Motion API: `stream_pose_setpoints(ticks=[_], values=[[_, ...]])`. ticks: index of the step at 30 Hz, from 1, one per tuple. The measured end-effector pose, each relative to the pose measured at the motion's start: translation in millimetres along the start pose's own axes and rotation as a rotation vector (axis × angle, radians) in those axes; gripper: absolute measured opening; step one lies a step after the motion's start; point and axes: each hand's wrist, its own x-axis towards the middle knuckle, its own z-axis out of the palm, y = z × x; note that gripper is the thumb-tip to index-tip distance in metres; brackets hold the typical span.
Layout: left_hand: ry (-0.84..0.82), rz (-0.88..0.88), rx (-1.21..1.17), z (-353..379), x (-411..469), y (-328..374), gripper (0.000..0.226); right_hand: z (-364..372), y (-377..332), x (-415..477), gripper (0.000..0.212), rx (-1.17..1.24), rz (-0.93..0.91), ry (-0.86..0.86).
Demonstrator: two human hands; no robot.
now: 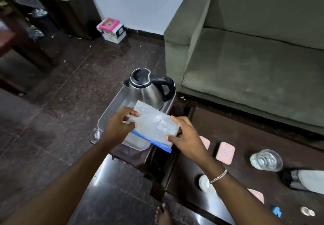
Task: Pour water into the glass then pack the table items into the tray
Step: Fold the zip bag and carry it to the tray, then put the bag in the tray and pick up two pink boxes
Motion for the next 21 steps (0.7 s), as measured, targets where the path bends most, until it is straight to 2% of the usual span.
stream_pose_setpoints(ticks=[5,10,14,17,19,21], values=[[0.074,-0.054,0.231,-25.8,26.8,-63.3,0.033,66.8,-6.3,40.4,0.064,-0.289,-0.04,-0.123],[0.006,-0.108,0.323,-29.2,50.9,-109.6,0.036,106.3,-10.9,76.4,0.048,-0.702,-0.036,-0.164],[-0.115,-0.143,0.42,-26.0,60.9,-134.2,0.034,125.9,-4.8,94.3,0.038,-0.836,-0.01,-0.249],[-0.258,-0.133,0.643,-20.9,62.7,-142.8,0.032,136.2,-0.3,101.4,0.026,-0.937,0.022,-0.301],[-0.303,-0.038,0.798,-13.0,64.3,-140.5,0.043,141.7,-1.4,105.2,0.024,-0.953,0.014,-0.259],[-0.391,0.013,0.772,-5.8,70.6,-134.2,0.056,149.1,-5.0,109.7,0.03,-0.9,-0.044,-0.26]])
